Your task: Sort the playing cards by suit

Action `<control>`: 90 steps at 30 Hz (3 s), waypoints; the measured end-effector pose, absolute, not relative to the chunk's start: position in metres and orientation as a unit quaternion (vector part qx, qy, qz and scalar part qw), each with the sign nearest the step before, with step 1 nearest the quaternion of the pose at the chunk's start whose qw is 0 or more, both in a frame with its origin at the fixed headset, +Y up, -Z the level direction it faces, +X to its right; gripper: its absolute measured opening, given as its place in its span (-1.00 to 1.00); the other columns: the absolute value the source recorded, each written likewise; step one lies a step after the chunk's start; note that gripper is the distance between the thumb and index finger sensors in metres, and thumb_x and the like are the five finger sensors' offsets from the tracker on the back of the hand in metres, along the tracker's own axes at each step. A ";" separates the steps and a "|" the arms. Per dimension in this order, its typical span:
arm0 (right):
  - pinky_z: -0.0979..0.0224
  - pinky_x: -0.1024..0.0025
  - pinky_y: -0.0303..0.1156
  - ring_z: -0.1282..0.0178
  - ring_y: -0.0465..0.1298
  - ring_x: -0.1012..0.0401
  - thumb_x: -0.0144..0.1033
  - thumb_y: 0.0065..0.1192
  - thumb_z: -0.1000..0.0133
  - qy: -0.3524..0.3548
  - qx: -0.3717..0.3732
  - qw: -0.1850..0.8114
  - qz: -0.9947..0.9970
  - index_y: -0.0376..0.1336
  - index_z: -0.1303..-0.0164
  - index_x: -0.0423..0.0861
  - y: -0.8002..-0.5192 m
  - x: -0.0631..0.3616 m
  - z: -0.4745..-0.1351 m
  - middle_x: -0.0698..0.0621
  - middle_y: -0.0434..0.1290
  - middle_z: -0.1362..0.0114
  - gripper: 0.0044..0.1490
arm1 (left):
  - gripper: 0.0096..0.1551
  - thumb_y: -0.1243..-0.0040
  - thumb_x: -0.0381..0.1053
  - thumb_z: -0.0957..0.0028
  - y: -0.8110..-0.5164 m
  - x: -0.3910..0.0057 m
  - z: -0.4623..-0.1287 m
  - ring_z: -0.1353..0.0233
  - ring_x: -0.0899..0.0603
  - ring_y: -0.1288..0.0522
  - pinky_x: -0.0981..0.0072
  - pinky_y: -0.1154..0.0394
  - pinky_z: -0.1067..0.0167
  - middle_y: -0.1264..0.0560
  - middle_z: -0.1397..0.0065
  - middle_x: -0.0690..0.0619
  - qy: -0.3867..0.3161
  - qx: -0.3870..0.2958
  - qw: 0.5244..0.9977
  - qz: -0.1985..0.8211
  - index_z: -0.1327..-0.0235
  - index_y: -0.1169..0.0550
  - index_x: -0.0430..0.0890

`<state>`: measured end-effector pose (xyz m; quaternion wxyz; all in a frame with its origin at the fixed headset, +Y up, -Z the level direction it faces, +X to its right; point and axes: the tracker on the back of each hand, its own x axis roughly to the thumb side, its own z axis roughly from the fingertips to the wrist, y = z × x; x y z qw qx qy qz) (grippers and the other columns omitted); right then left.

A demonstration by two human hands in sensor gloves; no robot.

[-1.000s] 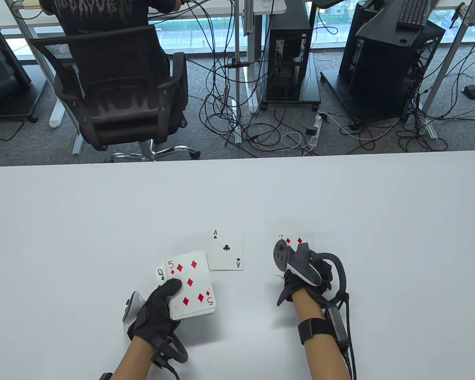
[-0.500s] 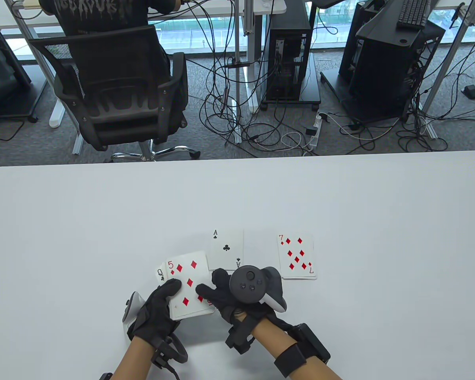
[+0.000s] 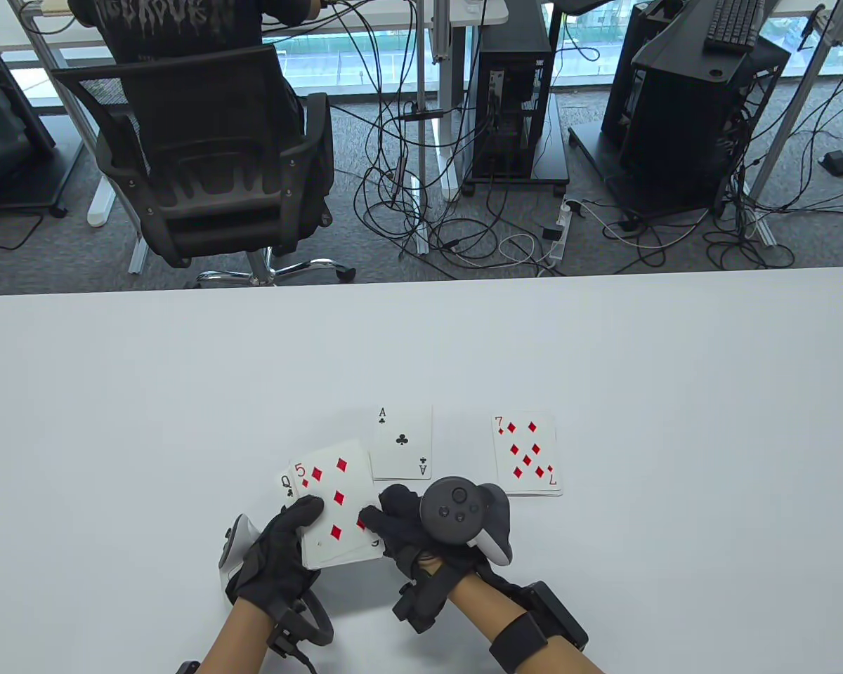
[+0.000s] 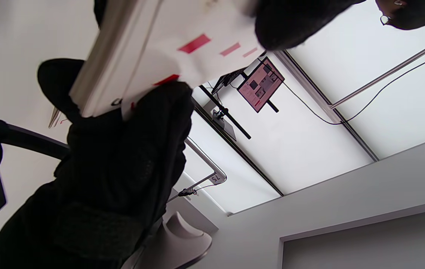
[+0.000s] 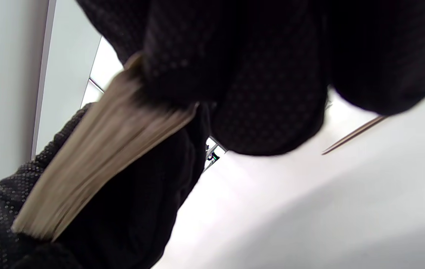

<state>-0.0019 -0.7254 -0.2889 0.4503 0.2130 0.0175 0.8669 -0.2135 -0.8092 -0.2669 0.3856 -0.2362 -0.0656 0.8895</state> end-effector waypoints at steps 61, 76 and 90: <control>0.21 -0.03 0.58 0.41 0.64 0.02 -0.21 0.13 -0.18 -0.027 -0.020 0.029 0.999 0.32 0.01 -0.61 -0.723 0.111 -0.361 -0.09 0.58 0.38 -0.32 | -0.30 -0.01 0.21 -0.36 -0.810 -0.216 -0.267 -0.57 -0.12 -0.33 0.12 -0.39 -0.43 -0.15 -0.65 0.08 -0.045 -0.228 0.384 0.894 -0.60 0.02 0.13; 0.18 -0.07 0.57 0.35 0.63 -0.01 0.04 0.03 -0.21 0.016 0.260 0.375 0.890 0.25 -0.03 -0.68 -0.717 -0.014 -0.286 -0.12 0.56 0.32 -0.07 | -0.29 -0.01 0.22 -0.36 -0.810 -0.216 -0.266 -0.57 -0.12 -0.32 0.11 -0.38 -0.44 -0.14 -0.65 0.08 -0.038 -0.227 0.385 0.894 -0.60 0.02 0.13; 0.21 0.00 0.60 0.42 0.65 0.04 -0.39 0.06 -0.18 0.065 0.160 0.484 0.858 0.31 0.09 -0.57 -0.734 0.001 -0.307 -0.06 0.59 0.41 -0.50 | -0.29 -0.03 0.20 -0.35 -0.809 -0.217 -0.266 -0.58 -0.12 -0.31 0.12 -0.38 -0.44 -0.13 -0.65 0.08 -0.045 -0.223 0.390 0.892 -0.59 0.02 0.14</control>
